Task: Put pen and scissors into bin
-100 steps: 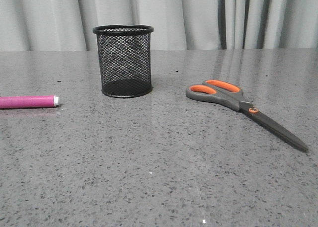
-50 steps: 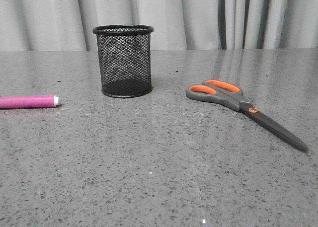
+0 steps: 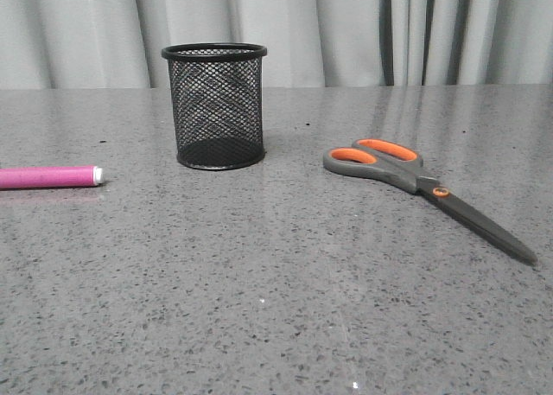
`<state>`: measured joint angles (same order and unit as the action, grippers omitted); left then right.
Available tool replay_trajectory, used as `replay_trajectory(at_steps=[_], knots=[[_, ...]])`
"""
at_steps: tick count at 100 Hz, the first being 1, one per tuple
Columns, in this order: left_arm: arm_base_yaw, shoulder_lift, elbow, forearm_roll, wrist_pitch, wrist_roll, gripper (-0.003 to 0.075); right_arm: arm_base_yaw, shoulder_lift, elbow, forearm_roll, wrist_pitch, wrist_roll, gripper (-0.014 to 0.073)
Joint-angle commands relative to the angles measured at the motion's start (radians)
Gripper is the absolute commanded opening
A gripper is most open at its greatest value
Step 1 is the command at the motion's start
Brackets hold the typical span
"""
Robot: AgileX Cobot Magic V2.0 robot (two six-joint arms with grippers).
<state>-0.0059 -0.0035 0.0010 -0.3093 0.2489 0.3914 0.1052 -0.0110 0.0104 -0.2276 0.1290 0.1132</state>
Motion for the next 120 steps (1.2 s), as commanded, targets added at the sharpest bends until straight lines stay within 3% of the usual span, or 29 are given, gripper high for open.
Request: replay_trajectory(at_steps=[1, 10, 19, 29, 47, 59, 69, 85, 92, 109, 120], knots=[[0.001, -0.032, 0.044, -0.308, -0.181, -0.011, -0.0019, -0.007, -0.019, 0.014, 0.106, -0.248, 0.049, -0.0069], [0.001, -0.032, 0.044, -0.67, -0.24, -0.011, -0.0019, -0.007, -0.019, 0.014, 0.245, -0.363, 0.085, -0.0069], [0.001, -0.032, 0.044, -0.858, -0.299, -0.011, -0.0019, -0.007, -0.019, 0.014, 0.284, -0.43, 0.085, -0.0069], [0.001, -0.032, 0.044, -0.933, -0.37, -0.011, -0.0019, -0.007, -0.019, 0.014, 0.284, -0.453, 0.085, -0.0069], [0.001, -0.032, 0.044, -0.979, -0.385, -0.011, -0.0019, -0.007, -0.019, 0.012, 0.284, -0.436, 0.089, -0.0069], [0.001, -0.032, 0.042, -1.027, -0.362, -0.011, -0.0019, -0.007, -0.019, 0.013, 0.392, -0.434, 0.116, -0.0069], [0.001, -0.032, 0.013, -0.991, -0.255, -0.003, -0.0014, -0.007, -0.019, -0.026, 0.416, -0.391, 0.151, -0.0069], [0.001, 0.035, -0.107, -0.767, -0.037, -0.001, 0.0078, -0.007, 0.033, -0.204, 0.389, -0.071, 0.149, -0.0043], [0.001, 0.105, -0.19, -0.657, 0.064, -0.001, 0.0122, -0.005, 0.08, -0.275, 0.379, 0.024, 0.128, 0.0036], [0.001, 0.343, -0.436, -0.46, 0.295, -0.001, 0.0252, -0.003, 0.212, -0.385, 0.379, 0.166, 0.09, 0.0321], [-0.013, 0.495, -0.574, -0.406, 0.438, -0.001, 0.0242, -0.003, 0.291, -0.414, 0.38, 0.236, 0.09, 0.0349]])
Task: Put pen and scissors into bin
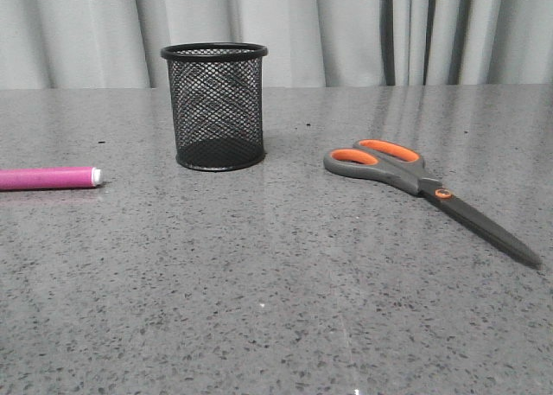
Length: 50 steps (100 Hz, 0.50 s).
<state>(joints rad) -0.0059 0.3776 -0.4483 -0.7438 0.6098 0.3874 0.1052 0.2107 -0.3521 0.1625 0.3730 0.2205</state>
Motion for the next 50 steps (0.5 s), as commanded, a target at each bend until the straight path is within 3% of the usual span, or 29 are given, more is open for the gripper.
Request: replay_trajectory(at_steps=[1, 18, 31, 38, 50], knots=[[-0.017, 0.123, -0.142, 0.029, 0.085, 0.003, 0.0237, -0.003, 0.072, -0.051, -0.01, -0.003, -0.017, 0.0349], [-0.069, 0.333, -0.345, 0.162, 0.316, 0.003, 0.0176, -0.003, 0.097, -0.055, -0.002, -0.008, -0.017, 0.0348], [-0.142, 0.465, -0.498, 0.39, 0.464, 0.036, 0.0243, -0.003, 0.095, -0.055, -0.002, -0.008, -0.017, 0.0348], [-0.202, 0.518, -0.56, 0.507, 0.496, 0.095, 0.0294, -0.003, 0.095, -0.055, 0.0, -0.01, -0.017, 0.0348], [-0.304, 0.607, -0.629, 0.693, 0.506, 0.133, 0.0303, 0.005, 0.095, -0.055, 0.0, -0.016, -0.017, 0.0348]])
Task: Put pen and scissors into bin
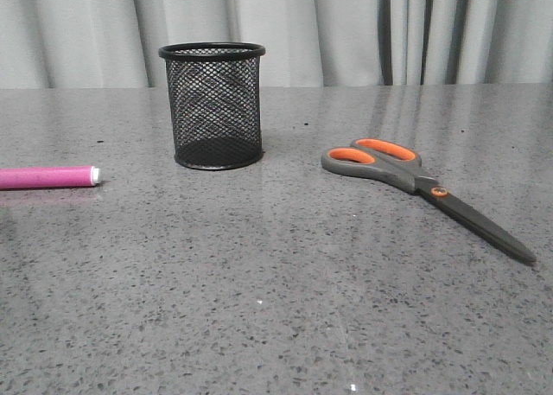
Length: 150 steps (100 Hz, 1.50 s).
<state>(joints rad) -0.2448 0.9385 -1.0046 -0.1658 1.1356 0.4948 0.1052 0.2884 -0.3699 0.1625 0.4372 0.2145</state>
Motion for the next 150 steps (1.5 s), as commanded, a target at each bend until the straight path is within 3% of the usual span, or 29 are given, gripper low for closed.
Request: replay_trajectory(at_steps=[1, 23, 43, 65, 91, 103, 121, 135, 150], knots=[[-0.07, 0.057, -0.075, 0.131, -0.02, 0.026, 0.0303, 0.005, 0.017, -0.037, 0.0, -0.081, -0.011, 0.0348], [-0.211, 0.222, -0.117, 0.35, 0.009, 0.081, 0.0303, 0.061, 0.017, -0.037, 0.0, -0.112, -0.011, 0.0348], [-0.252, 0.316, -0.119, 0.353, -0.007, 0.316, 0.0303, 0.076, 0.017, -0.037, 0.0, -0.118, -0.013, 0.0349], [-0.248, 0.355, -0.119, 0.316, -0.064, 0.469, 0.0303, 0.076, 0.017, -0.037, 0.0, -0.118, -0.013, 0.0348], [-0.244, 0.428, -0.119, 0.313, -0.134, 0.524, 0.0304, 0.076, 0.017, -0.037, -0.002, -0.122, -0.03, 0.0348], [-0.207, 0.458, -0.123, 0.281, -0.204, 0.536, 0.0303, 0.076, 0.017, -0.037, -0.002, -0.122, -0.03, 0.0348], [-0.093, 0.504, -0.184, 0.093, -0.21, 0.702, 0.0303, 0.077, 0.017, -0.037, -0.002, -0.122, -0.03, 0.0348], [-0.04, 0.534, -0.219, -0.055, -0.156, 0.851, 0.0303, 0.077, 0.017, -0.037, -0.002, -0.122, -0.047, 0.0348], [-0.038, 0.574, -0.219, -0.092, -0.089, 0.942, 0.0303, 0.077, 0.019, -0.037, -0.002, -0.122, -0.047, 0.0348]])
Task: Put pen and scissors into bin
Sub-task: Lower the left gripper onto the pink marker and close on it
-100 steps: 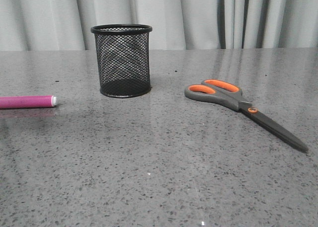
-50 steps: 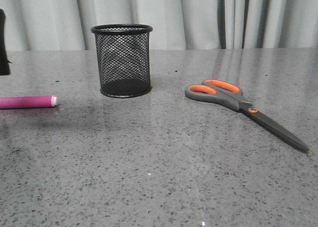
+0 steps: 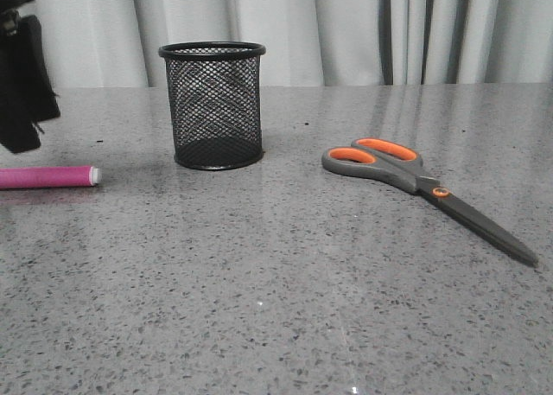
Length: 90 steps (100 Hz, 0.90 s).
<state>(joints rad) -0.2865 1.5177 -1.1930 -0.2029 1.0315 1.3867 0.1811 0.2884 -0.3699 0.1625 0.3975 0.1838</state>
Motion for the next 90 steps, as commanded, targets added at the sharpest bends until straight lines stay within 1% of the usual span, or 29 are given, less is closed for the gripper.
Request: replay_trajectory(at_steps=[1, 31, 51, 57, 64, 69, 71, 76, 77, 90], knots=[[0.003, -0.003, -0.031, -0.058, 0.012, 0.05, 0.0303, 0.001, 0.019, -0.037, -0.002, -0.082, -0.017, 0.0348], [0.003, 0.057, -0.031, -0.058, -0.049, 0.05, 0.0303, 0.001, 0.019, -0.037, -0.008, -0.082, -0.017, 0.0348], [0.003, 0.095, -0.031, -0.058, -0.053, 0.05, 0.0303, 0.001, 0.019, -0.037, -0.008, -0.082, -0.017, 0.0348], [0.003, 0.098, -0.031, -0.058, -0.053, 0.05, 0.0291, 0.001, 0.019, -0.037, -0.008, -0.082, -0.017, 0.0348], [0.003, 0.1, -0.031, -0.058, -0.045, 0.048, 0.022, 0.001, 0.019, -0.037, -0.008, -0.082, -0.017, 0.0348], [0.003, 0.1, -0.031, -0.058, -0.031, 0.048, 0.0122, 0.001, 0.019, -0.038, -0.008, -0.082, -0.017, 0.0348], [0.003, 0.1, -0.031, -0.058, -0.021, 0.046, 0.0094, 0.001, 0.019, -0.038, -0.008, -0.082, -0.017, 0.0348], [0.003, 0.1, -0.031, -0.06, 0.002, 0.033, -0.0013, 0.001, 0.019, -0.046, -0.008, -0.082, -0.017, 0.0348], [0.003, 0.1, -0.031, -0.06, 0.004, 0.03, -0.0022, 0.001, 0.019, -0.049, -0.008, -0.08, -0.017, 0.0348], [0.003, 0.082, -0.031, -0.062, 0.008, -0.089, -0.0019, 0.001, 0.019, -0.096, -0.008, -0.078, -0.018, 0.0348]])
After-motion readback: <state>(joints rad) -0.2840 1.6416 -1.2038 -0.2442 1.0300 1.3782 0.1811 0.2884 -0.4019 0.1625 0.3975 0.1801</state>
